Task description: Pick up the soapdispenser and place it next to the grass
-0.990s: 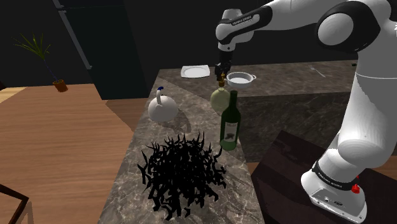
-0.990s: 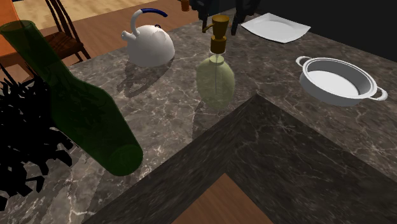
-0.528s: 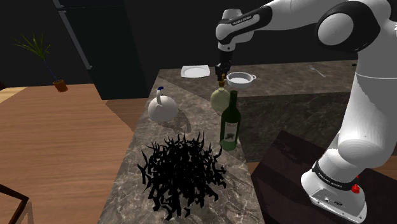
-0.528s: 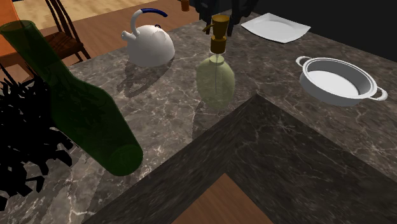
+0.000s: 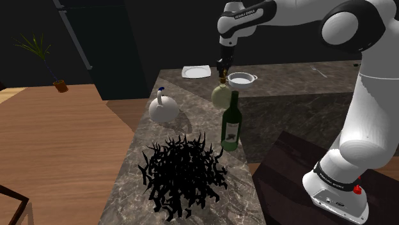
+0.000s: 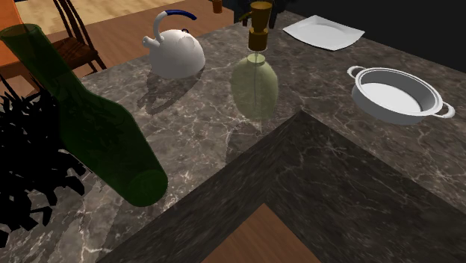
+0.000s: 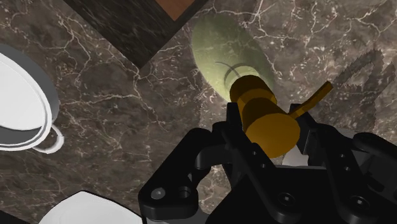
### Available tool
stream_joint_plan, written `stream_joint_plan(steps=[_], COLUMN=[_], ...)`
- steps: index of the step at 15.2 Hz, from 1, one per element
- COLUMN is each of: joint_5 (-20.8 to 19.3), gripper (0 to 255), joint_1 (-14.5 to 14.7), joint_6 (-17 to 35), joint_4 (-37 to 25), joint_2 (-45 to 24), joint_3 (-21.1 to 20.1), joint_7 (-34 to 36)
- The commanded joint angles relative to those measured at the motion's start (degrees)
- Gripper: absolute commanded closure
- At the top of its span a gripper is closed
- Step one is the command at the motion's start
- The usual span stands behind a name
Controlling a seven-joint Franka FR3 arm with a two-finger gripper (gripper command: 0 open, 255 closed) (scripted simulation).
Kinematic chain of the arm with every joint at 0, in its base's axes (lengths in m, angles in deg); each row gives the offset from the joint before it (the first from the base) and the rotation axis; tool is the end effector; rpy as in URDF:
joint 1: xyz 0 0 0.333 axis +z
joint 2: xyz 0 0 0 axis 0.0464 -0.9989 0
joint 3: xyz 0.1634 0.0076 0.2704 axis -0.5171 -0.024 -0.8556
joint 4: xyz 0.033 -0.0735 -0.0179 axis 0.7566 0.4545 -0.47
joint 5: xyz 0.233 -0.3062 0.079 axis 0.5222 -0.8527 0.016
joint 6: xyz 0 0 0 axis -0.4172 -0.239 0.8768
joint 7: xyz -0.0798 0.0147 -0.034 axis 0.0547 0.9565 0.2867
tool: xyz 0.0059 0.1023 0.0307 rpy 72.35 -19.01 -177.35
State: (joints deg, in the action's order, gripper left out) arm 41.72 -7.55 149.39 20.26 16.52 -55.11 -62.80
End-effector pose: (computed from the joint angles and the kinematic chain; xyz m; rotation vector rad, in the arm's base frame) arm 0.6223 -0.1467 0.4640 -3.0573 -0.0421 -0.0806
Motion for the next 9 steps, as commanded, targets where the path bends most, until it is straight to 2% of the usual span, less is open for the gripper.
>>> stream_joint_plan(steps=[1, 9], joint_5=[-0.1, -0.4], gripper=[255, 255], joint_1=[0.0, -0.1], joint_6=[-1.5, -7.4], joint_4=[-1.4, -6.9], joint_2=[0.2, 0.6], joint_3=[0.0, 0.1], joint_7=[0.3, 0.9])
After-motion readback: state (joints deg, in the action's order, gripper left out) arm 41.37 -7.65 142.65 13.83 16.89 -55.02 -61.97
